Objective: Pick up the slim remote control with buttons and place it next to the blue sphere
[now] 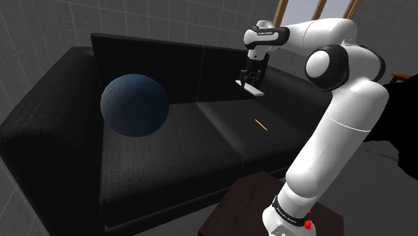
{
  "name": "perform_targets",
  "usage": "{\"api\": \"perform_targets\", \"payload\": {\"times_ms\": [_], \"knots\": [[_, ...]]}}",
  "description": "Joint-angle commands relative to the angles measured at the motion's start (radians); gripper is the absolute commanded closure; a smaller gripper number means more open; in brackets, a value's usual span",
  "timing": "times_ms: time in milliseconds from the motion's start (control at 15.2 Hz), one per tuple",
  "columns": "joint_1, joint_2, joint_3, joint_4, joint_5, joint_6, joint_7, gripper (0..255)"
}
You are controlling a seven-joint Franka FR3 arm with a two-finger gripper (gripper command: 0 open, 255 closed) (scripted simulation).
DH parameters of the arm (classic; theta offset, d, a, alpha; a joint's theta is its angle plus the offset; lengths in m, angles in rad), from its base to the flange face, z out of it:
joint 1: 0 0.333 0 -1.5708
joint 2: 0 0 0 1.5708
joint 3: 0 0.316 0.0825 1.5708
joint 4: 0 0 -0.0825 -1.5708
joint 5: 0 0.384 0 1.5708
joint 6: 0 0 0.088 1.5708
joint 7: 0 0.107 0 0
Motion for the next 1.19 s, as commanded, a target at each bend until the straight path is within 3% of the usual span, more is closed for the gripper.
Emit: {"api": "perform_targets", "payload": {"times_ms": [0,1122], "knots": [[-0.001,0.003,-0.001,0.031,0.001,-0.028,-0.002,255],[-0.016,0.076,-0.011,0.351,0.031,-0.281,-0.024,255]]}}
